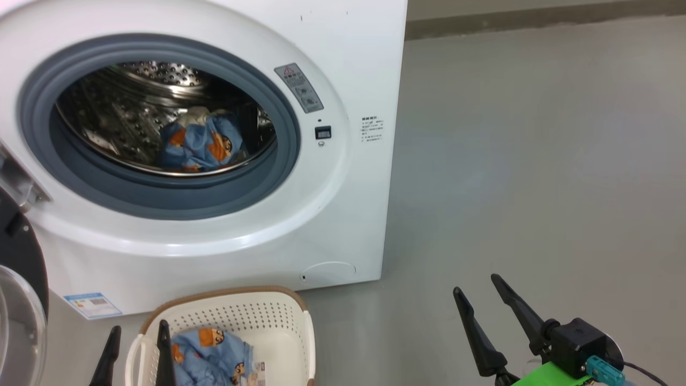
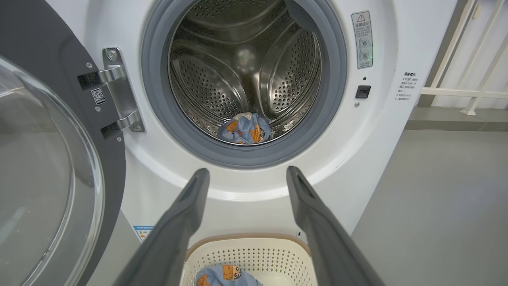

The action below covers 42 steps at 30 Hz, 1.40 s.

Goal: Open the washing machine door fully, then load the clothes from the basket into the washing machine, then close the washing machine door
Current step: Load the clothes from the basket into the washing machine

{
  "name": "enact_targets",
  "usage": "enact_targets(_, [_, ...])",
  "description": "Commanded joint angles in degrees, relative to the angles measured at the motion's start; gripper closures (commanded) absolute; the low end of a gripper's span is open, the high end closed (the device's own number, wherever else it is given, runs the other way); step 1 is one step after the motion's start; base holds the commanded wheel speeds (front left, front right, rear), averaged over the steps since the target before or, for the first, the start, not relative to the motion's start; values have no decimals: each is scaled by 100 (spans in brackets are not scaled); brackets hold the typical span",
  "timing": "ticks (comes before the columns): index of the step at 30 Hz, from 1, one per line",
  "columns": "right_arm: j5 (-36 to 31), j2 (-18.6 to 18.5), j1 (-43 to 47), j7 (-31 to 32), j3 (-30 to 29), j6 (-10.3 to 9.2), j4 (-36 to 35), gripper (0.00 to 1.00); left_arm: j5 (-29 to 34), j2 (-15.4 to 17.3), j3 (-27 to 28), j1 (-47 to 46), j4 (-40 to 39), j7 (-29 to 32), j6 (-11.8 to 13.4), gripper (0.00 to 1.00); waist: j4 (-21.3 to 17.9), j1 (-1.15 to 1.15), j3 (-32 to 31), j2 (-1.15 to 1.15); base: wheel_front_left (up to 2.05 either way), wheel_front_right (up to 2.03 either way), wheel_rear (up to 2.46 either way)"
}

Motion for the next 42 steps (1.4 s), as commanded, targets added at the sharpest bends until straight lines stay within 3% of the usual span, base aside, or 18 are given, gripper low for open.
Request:
enact_targets(1, [-40, -11, -27, 4, 113, 9, -175, 0, 46, 87, 193, -122, -101, -13, 46, 0, 2, 0, -102, 0, 0, 0, 0])
enact_targets(31, [-13, 0, 102, 69, 80, 9, -243, 0, 17, 88, 115, -158, -64, 78, 136, 0, 53, 0, -175, 0, 0, 0, 0])
enact_targets(36, [-5, 2, 51, 80, 114, 9, -282, 0, -57, 11, -14, -360, 422, 160, -37, 0, 54, 0, -48, 0, 0, 0, 0])
enact_targets(42, [-9, 3, -89, 68, 201, 9, -315, 0, -227, -146, -218, -762, 1331, 319, -438, 0, -15, 0, 214, 0, 0, 0, 0])
